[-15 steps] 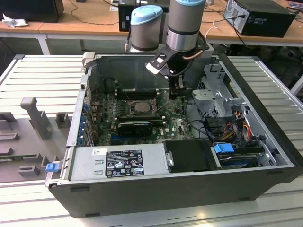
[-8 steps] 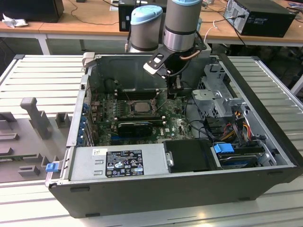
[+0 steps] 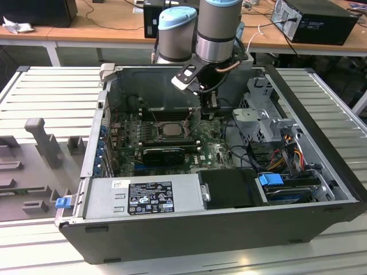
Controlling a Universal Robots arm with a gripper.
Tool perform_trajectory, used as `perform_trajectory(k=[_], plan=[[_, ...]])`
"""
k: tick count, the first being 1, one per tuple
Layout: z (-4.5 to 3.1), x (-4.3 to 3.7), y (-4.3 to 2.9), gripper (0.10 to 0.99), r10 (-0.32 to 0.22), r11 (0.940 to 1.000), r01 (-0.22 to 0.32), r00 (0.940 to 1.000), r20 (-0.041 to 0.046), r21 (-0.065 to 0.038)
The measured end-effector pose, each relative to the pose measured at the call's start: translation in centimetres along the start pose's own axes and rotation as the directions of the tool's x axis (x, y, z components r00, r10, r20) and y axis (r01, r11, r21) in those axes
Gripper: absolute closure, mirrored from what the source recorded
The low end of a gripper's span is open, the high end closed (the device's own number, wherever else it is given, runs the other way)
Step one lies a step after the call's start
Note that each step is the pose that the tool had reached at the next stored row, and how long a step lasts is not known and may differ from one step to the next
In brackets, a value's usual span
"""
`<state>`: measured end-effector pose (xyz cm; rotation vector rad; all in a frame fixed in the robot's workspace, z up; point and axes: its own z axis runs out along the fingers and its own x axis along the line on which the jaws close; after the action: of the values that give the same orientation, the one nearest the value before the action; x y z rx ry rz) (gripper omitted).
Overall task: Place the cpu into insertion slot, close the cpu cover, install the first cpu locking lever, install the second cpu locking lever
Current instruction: 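Close the cpu cover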
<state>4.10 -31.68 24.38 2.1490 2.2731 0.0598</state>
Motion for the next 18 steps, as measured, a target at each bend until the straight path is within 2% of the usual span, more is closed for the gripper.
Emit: perform_trajectory(k=[18], plan=[[-0.01, 0.03, -0.45, 0.98, 0.0, 1.0, 0.0, 1.0, 0.0, 0.0]])
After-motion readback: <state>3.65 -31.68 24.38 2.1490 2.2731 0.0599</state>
